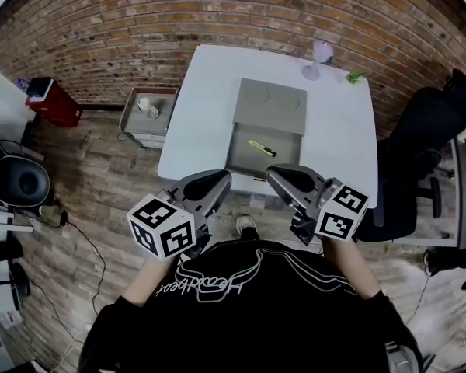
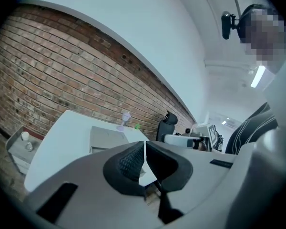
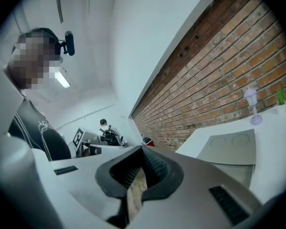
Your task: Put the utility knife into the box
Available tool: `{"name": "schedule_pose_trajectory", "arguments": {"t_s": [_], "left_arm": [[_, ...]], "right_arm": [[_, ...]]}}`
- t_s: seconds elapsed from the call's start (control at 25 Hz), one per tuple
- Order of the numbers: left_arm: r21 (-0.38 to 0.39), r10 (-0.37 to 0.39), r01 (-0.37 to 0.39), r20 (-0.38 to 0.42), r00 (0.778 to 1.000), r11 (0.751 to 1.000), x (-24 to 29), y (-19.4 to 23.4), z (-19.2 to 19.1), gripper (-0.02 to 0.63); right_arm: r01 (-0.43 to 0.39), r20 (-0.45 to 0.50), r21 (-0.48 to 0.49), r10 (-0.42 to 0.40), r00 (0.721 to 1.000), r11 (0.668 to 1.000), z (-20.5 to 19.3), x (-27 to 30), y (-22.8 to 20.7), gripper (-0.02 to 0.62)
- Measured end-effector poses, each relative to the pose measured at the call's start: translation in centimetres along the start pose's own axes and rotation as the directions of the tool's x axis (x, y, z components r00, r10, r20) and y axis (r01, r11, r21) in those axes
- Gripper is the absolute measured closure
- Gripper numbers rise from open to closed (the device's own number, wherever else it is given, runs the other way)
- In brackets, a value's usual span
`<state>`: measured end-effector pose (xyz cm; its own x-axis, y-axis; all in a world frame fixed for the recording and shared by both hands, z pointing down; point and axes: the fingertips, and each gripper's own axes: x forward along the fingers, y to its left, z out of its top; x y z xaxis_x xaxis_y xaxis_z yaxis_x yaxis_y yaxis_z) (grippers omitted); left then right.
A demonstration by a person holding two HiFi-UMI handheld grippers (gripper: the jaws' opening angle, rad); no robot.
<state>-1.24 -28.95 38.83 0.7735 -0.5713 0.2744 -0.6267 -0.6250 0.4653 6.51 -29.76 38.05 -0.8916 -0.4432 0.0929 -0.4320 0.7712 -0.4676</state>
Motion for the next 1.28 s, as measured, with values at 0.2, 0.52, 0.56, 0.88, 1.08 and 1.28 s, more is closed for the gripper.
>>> {"name": "schedule_pose_trajectory", "arguments": {"t_s": [0.2,0.52,0.56,0.88,1.08,1.28], "left_arm": [[0.013,-0.046,0.046,0.005,0.999,0.999,-0.6,-1.9,-0.4,0.569],[0.049,-0.099,0.098,0.012,0.995,0.994,-1.2,-4.3,-0.5,0.569],[0.051,-0.102,0.101,0.013,0.995,0.994,-1.1,-4.4,-0.5,0.569],[0.05,-0.11,0.109,0.0,0.994,0.993,-0.7,-4.7,-1.0,0.569],[0.032,-0.098,0.099,-0.019,0.995,0.995,-0.1,-3.9,-1.4,0.569],[0.023,-0.099,0.1,-0.036,0.994,0.995,1.3,-3.6,-1.7,0.569]], "right_arm": [[0.003,0.049,0.017,-0.004,0.999,1.0,-0.2,-1.5,1.6,0.594],[0.031,0.082,-0.016,-0.029,0.996,0.999,-0.4,-3.4,3.6,0.594],[0.038,0.079,-0.021,-0.036,0.996,0.999,-0.5,-3.5,3.6,0.594],[0.07,0.059,-0.048,-0.067,0.996,0.996,-0.9,-4.1,3.4,0.594],[0.078,0.049,-0.038,-0.076,0.996,0.996,-1.2,-3.9,2.4,0.594],[0.088,0.03,-0.037,-0.087,0.996,0.995,-1.6,-3.9,1.0,0.594]]}}
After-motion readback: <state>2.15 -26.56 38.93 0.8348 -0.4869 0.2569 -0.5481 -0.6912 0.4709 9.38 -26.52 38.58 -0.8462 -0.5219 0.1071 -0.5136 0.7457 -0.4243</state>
